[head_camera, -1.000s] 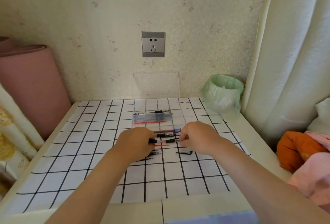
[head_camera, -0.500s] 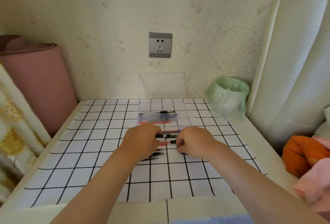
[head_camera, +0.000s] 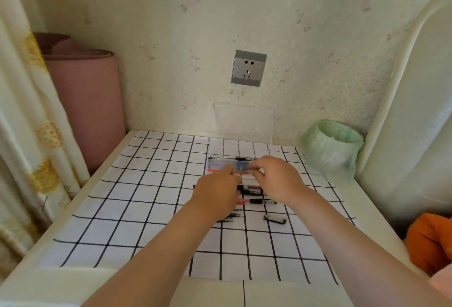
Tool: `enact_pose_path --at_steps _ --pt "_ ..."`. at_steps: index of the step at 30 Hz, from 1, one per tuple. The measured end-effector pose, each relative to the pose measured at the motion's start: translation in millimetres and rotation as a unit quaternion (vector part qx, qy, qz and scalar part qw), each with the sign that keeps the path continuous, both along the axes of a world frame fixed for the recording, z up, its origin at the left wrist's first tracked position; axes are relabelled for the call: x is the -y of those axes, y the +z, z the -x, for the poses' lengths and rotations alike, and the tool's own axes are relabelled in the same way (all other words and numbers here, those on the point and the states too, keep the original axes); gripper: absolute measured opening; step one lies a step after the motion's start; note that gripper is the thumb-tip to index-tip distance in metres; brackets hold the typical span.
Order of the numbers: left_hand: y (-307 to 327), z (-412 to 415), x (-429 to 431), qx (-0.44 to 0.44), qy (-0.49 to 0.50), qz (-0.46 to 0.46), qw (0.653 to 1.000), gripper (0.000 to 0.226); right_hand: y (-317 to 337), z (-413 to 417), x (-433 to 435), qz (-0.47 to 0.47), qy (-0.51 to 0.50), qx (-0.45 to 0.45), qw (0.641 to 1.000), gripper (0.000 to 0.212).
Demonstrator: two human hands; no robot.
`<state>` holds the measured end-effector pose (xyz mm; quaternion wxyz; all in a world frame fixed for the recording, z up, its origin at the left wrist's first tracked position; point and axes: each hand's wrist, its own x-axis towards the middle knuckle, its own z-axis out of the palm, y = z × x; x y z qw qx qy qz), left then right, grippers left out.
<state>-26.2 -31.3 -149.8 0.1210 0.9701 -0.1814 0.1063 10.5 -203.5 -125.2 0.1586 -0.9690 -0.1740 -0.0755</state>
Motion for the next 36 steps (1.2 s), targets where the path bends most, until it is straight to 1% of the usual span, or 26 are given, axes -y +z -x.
enact_pose_path --at_steps 4,8,10,16,20,22,25,28,33,36 --pt "-4 -1 -4 -0.011 0.0 0.001 1.0 0.032 9 -25 -11 0.087 0.026 -0.036 0.995 0.027" --pt "-4 -3 -10 -0.005 0.002 0.007 1.0 0.031 12 -44 -24 0.182 0.06 -0.056 0.98 0.024" --pt "-4 -3 -12 -0.008 0.003 0.015 1.0 0.031 9 -49 -30 0.215 0.066 -0.066 0.972 0.024" --pt "-1 -5 -14 -0.018 0.005 0.025 0.999 0.028 3 -58 -37 0.253 0.036 -0.068 0.964 0.021" --pt "-1 -4 -14 -0.035 0.013 0.023 0.999 0.029 -1 -60 -34 0.268 0.023 -0.061 0.961 0.025" --pt "2 -4 -11 -0.04 0.015 0.02 0.999 0.032 -4 -60 -33 0.269 0.02 -0.058 0.961 0.025" --pt "6 -3 -9 -0.05 0.014 0.018 0.998 0.035 -3 -59 -31 0.263 0.026 -0.058 0.963 0.022" --pt "7 -1 -7 -0.056 0.008 0.012 0.998 0.034 1 -54 -26 0.232 0.042 -0.059 0.97 0.018" --pt "9 0 -6 -0.069 0.001 0.029 0.997 0.032 13 -35 -12 0.094 0.032 -0.034 0.994 0.015" --pt "10 0 -4 -0.046 -0.017 0.022 0.999 0.032 12 -16 -4 0.012 0.028 -0.031 0.999 0.022"
